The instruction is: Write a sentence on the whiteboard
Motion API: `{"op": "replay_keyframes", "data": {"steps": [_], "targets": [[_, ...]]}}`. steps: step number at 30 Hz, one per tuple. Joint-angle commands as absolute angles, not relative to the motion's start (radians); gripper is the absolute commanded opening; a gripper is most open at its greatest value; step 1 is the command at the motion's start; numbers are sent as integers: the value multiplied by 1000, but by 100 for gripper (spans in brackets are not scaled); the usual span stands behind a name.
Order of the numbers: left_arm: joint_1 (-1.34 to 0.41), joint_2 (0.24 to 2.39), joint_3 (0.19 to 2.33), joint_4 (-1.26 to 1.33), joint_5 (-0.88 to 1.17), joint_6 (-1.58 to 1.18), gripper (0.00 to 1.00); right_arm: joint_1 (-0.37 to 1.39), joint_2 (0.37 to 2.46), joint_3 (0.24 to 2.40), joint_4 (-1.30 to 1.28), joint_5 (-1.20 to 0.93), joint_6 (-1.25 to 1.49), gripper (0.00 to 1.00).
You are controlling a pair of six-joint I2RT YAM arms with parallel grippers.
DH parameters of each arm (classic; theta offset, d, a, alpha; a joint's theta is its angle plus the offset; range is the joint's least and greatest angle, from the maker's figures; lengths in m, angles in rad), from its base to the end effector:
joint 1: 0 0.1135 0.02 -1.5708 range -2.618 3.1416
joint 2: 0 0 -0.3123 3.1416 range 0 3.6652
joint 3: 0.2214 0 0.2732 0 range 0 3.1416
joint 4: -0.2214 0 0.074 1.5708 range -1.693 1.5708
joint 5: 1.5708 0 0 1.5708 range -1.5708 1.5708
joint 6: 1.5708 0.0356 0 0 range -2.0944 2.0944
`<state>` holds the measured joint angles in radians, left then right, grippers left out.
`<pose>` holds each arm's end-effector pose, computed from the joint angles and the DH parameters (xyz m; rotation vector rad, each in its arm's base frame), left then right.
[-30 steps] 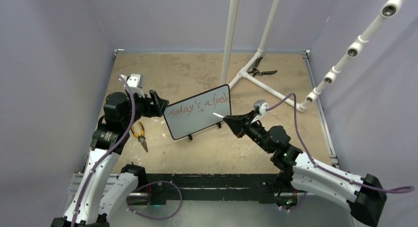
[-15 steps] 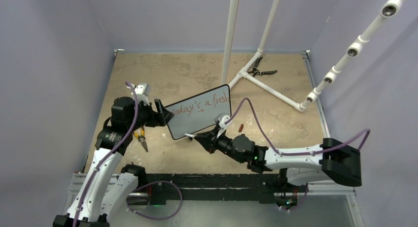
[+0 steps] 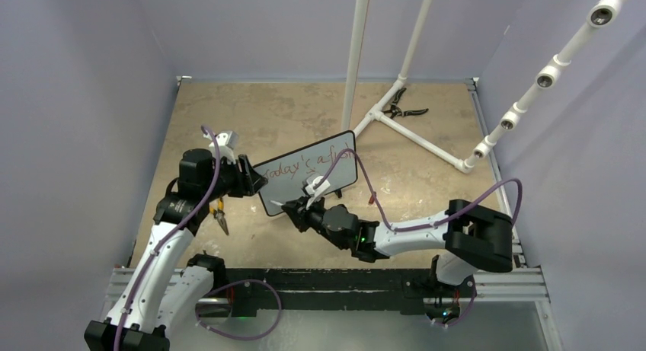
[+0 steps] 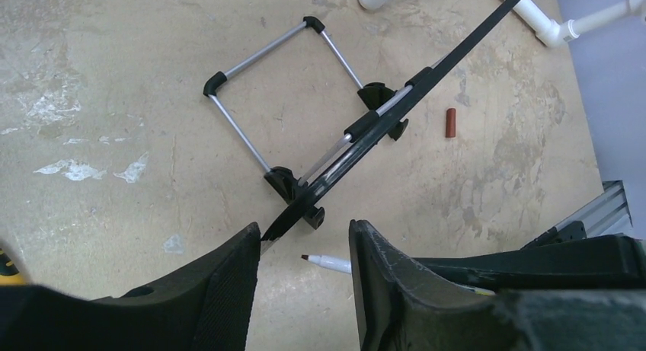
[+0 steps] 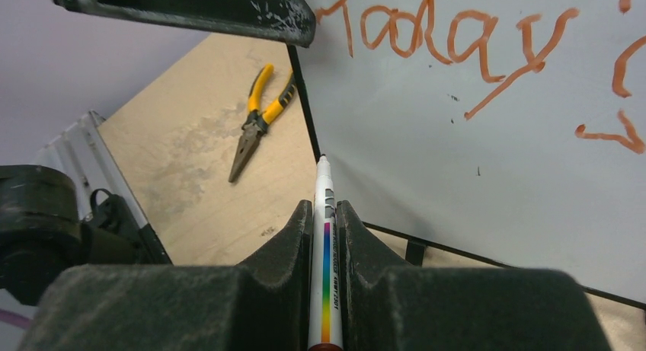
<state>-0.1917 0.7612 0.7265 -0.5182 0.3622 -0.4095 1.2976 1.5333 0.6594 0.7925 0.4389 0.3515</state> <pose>0.1484 -0.0417 0.3233 -0.0154 2.1729 -0.7352 0.1039 0.3149 0.2511 -0.4598 1.6596 0.8862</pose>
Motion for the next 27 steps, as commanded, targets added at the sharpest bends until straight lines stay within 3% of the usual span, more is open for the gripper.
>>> {"op": "replay_keyframes", "data": {"steps": [1, 10, 27], "targets": [[-187, 762, 726, -488, 357, -429, 44, 1302, 1561, 714, 807, 488, 350, 0], [-187, 765, 726, -490, 354, -428, 36, 1302, 1587, 735, 768, 525, 374, 0], [-187, 772, 720, -495, 358, -430, 32, 1303, 1616, 759, 751, 562, 368, 0]]}}
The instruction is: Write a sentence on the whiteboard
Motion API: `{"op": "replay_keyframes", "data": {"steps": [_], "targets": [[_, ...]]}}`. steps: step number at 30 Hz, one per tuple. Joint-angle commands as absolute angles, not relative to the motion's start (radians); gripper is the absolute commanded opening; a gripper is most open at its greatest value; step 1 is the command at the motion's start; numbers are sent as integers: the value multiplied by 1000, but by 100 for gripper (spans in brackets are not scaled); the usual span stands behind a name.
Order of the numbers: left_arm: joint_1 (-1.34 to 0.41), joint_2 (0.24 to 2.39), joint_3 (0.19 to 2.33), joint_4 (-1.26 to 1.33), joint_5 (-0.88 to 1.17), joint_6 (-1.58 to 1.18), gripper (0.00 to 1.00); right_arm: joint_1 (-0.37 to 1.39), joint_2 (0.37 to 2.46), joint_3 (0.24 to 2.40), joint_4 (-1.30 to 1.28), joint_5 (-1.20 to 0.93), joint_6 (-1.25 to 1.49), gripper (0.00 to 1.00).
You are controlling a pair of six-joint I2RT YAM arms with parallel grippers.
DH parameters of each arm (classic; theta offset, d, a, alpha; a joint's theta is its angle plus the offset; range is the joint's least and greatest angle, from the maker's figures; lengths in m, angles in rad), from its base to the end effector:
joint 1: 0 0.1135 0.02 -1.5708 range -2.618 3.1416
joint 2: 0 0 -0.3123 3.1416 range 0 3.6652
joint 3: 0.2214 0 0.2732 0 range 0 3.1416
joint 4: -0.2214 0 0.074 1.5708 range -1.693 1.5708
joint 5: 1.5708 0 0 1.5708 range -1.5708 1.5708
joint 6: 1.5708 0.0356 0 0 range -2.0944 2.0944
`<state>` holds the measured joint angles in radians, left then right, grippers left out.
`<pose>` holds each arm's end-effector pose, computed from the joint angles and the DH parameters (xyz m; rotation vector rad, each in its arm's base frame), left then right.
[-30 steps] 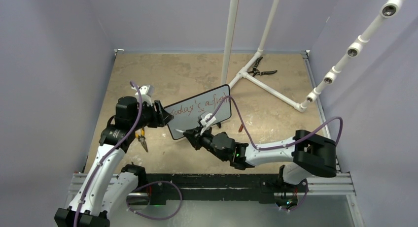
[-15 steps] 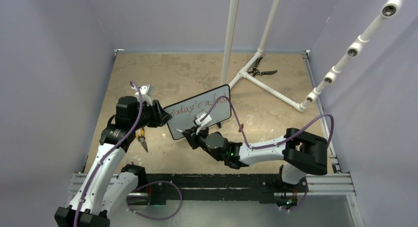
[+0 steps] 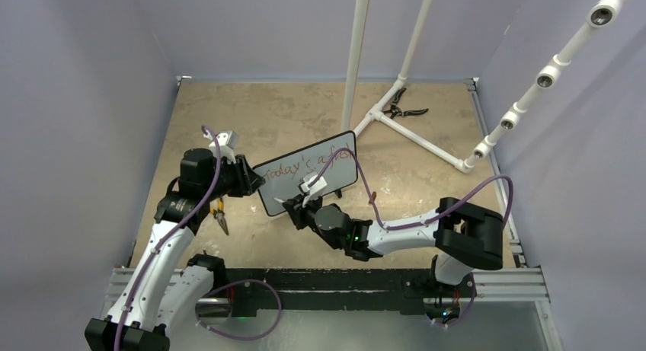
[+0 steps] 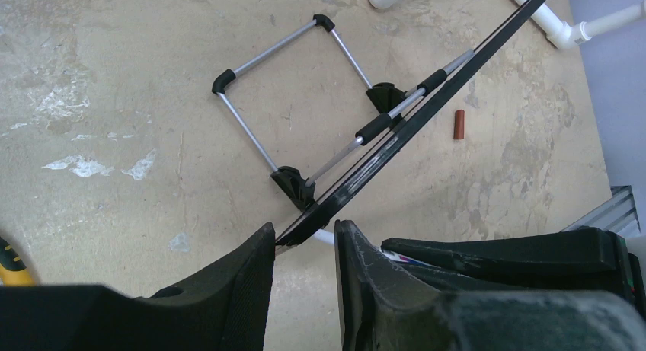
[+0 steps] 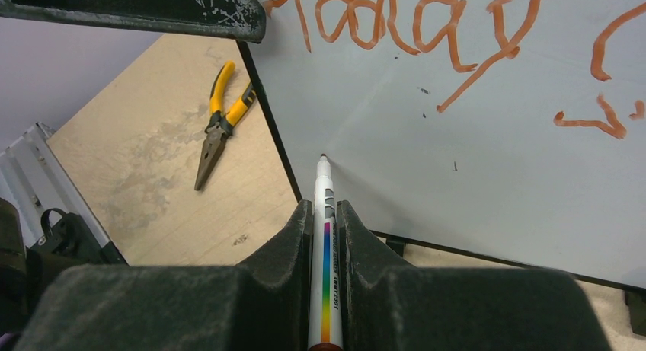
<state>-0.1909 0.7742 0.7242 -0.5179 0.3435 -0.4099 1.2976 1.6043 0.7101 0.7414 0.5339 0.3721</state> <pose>0.1514 -0.0415 0.3206 -0.0321 2.1871 -0.7140 0.1112 0.3298 0.2394 -0.4064 1.7177 0.7771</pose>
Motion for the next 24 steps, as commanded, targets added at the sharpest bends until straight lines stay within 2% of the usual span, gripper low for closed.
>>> {"op": "replay_keyframes", "data": {"steps": [1, 24], "targets": [[-187, 772, 720, -495, 358, -430, 32, 1302, 1621, 763, 753, 556, 365, 0], [-187, 762, 723, -500, 360, -429, 31, 1302, 1619, 742, 662, 621, 421, 0]]}}
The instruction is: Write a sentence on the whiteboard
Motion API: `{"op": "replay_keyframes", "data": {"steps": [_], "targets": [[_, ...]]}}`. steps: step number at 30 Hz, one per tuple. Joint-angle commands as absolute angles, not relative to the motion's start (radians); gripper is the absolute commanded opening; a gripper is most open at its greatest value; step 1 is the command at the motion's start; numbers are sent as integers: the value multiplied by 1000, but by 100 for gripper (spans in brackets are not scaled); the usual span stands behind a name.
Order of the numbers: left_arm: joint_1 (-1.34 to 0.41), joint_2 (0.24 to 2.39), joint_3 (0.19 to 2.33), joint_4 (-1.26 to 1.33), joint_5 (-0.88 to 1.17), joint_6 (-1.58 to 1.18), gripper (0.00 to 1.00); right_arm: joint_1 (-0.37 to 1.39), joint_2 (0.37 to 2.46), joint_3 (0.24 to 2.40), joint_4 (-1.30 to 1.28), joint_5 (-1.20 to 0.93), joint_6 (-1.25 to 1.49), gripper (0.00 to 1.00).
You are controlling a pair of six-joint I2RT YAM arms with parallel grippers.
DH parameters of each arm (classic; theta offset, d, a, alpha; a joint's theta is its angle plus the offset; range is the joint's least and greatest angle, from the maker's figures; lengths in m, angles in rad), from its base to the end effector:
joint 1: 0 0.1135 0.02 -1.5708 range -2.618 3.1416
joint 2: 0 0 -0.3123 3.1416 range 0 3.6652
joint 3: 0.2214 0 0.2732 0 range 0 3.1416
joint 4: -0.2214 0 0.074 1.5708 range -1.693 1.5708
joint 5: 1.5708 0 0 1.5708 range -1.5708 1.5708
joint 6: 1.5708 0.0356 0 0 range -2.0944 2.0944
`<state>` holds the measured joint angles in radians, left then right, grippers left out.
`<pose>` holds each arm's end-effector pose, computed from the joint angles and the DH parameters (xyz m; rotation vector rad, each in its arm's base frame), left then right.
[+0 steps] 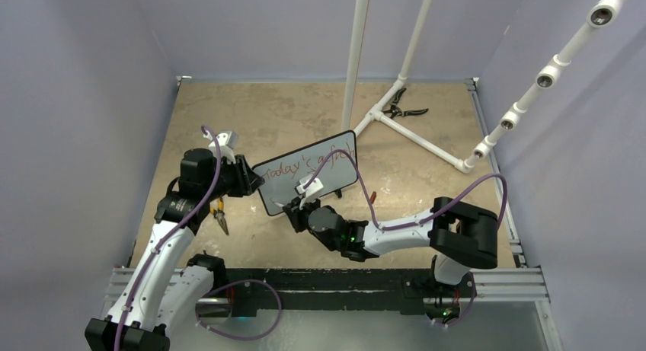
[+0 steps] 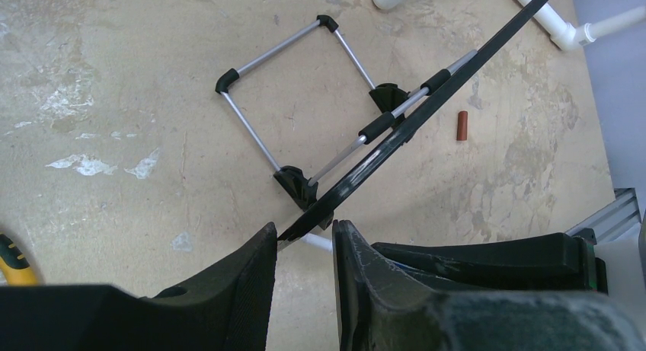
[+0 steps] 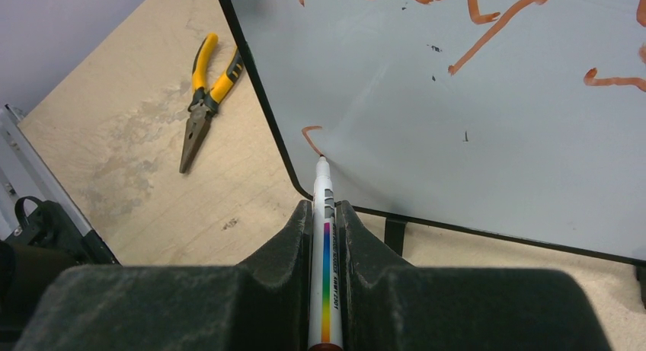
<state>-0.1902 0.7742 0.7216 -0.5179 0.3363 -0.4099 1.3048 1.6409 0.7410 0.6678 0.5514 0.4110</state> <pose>0.1515 -0.0411 0.3196 -0.0380 2.1892 -0.7057 0.1116 0.3387 0.2296 -0.4110 1.7821 0.7379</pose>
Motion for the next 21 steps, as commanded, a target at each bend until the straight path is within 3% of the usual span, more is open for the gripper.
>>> {"op": "replay_keyframes", "data": {"steps": [1, 21], "targets": [[-187, 762, 723, -500, 360, -428, 31, 1302, 1621, 743, 659, 621, 420, 0], [-187, 765, 723, -500, 359, -429, 30, 1302, 1664, 785, 739, 526, 361, 0]]}}
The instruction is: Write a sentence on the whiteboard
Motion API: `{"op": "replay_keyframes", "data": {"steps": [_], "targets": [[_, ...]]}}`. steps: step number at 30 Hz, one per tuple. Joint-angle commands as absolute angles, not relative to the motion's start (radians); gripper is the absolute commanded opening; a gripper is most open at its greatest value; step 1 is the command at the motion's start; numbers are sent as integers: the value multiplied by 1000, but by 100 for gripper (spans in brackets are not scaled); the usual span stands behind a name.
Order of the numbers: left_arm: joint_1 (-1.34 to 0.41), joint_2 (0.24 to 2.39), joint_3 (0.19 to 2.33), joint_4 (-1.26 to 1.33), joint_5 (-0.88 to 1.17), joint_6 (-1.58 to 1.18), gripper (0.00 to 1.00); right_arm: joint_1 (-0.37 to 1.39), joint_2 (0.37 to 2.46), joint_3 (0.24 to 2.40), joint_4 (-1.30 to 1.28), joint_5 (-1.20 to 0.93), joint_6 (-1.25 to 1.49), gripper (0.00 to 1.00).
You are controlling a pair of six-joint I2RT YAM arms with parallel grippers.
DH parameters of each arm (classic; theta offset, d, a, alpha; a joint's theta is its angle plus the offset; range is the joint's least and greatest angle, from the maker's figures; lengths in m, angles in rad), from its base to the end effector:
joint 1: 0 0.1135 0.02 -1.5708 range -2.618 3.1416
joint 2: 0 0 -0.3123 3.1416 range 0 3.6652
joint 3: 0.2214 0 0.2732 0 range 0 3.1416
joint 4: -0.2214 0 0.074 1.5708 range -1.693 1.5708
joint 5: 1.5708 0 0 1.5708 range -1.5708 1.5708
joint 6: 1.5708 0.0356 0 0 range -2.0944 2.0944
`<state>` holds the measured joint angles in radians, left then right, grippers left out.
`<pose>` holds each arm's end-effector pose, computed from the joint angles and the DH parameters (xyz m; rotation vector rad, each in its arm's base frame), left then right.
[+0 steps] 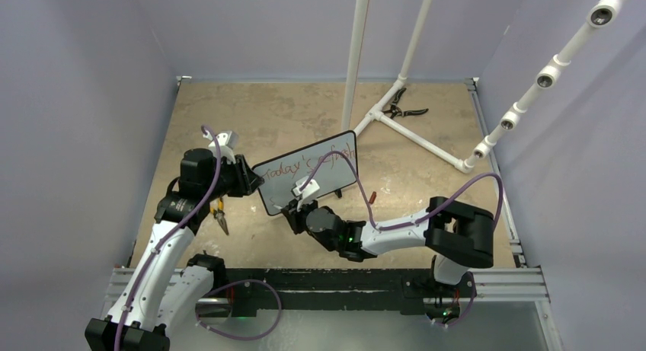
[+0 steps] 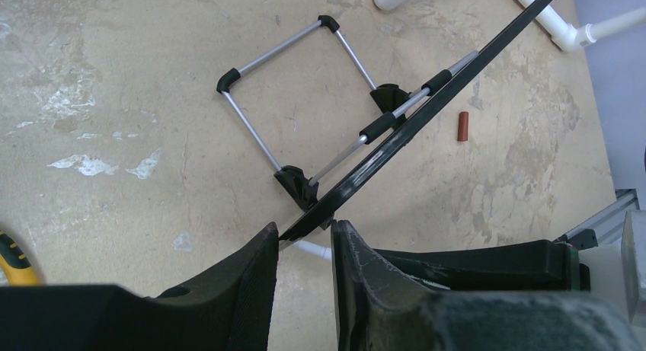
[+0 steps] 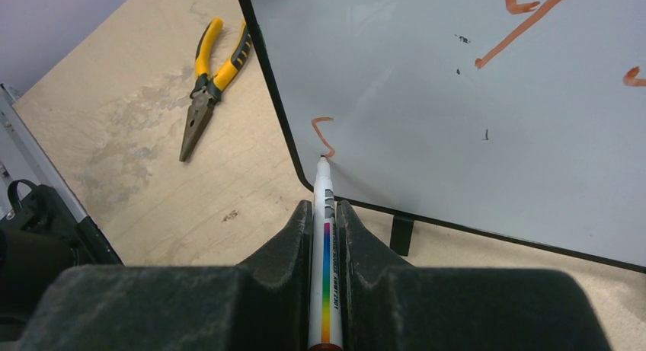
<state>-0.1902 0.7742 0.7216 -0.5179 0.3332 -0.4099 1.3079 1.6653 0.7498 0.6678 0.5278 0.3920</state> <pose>0.1516 -0.0410 0.3196 -0.0399 2.1891 -0.7024 0.1111 0.3440 0.2240 -0.4577 1.7879 0.7343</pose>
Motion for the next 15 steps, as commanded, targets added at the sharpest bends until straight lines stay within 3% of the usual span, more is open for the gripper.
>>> {"op": "replay_keyframes", "data": {"steps": [1, 7, 15], "targets": [[-187, 764, 721, -499, 359, -429, 30, 1304, 1658, 775, 750, 516, 355, 0], [-187, 764, 723, -501, 356, -430, 29, 1305, 1562, 680, 848, 525, 355, 0], [-187, 762, 723, -501, 356, -430, 29, 1304, 1568, 686, 787, 572, 389, 0]]}}
